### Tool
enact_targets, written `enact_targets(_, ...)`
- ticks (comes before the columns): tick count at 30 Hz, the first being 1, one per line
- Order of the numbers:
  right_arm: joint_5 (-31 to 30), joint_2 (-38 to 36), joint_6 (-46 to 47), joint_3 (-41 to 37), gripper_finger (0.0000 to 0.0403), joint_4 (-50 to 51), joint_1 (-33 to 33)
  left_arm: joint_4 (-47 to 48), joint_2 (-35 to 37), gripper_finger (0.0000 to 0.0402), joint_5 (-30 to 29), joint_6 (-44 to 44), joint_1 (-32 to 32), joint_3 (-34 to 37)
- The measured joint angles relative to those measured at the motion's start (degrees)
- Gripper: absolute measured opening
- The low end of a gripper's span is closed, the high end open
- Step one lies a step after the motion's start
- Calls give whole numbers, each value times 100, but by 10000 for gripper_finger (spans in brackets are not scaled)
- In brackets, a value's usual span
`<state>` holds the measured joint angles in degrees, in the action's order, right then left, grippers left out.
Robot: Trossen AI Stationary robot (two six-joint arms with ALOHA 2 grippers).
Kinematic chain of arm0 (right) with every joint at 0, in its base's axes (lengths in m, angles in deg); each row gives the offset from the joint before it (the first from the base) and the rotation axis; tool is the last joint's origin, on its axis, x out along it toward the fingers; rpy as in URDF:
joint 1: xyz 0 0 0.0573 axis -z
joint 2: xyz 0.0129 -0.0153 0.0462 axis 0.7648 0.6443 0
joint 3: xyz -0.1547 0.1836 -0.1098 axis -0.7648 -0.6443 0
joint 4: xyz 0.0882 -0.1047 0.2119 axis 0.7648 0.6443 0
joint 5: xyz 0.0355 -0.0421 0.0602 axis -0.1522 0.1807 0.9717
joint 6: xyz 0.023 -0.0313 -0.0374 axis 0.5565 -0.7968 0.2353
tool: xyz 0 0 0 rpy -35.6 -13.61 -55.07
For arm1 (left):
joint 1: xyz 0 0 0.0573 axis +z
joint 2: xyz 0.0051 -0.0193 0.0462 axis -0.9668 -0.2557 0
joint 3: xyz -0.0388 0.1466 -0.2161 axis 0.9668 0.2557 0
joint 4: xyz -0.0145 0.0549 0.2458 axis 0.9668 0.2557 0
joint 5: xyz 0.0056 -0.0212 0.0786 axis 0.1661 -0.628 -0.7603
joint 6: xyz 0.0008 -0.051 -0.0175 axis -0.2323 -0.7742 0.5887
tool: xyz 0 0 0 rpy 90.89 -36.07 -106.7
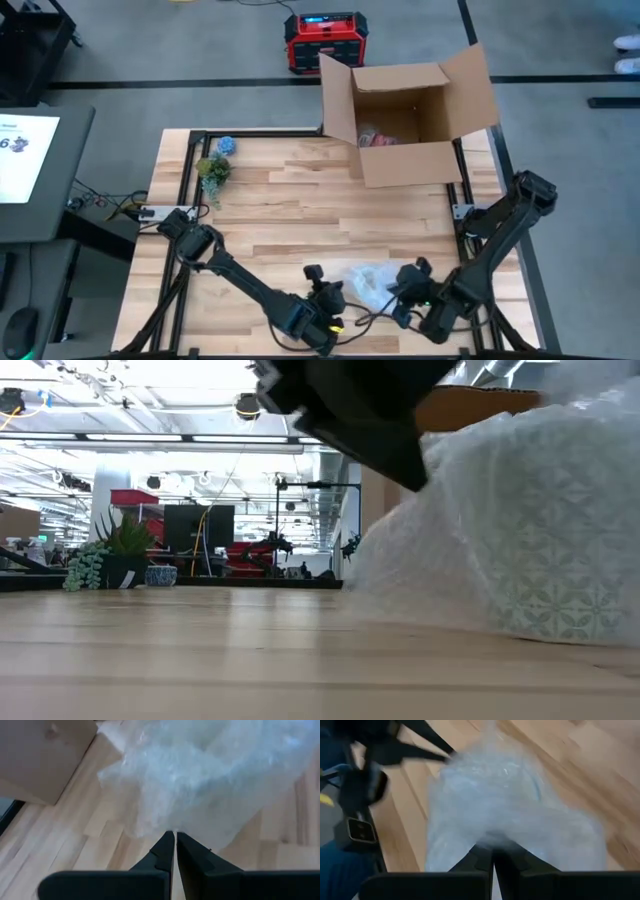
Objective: Wrap mug
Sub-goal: Wrap the white patterned mug in the bubble wrap
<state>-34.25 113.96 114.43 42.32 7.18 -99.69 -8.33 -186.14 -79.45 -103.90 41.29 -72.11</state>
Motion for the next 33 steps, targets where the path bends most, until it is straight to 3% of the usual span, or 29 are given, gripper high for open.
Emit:
enact_targets(3,185,0,-686,0,0,-351,295,-230,-4,0,9,247,75,0)
enact_targets(12,1573,240,-2017,15,0,-676,1272,-549,-4,0,-48,693,141,1)
enact_targets(21,2960,924,-2988,62,0,-997,2040,186,540,0,-101,492,-181,2)
enact_targets(26,3101,805,-3320,323,0,-742,2190,559,809,0,-121,249,-374,2)
enact_targets(33,3009,538,-3429,1221,0,415,2219,524,841,0,-174,162,-444,0)
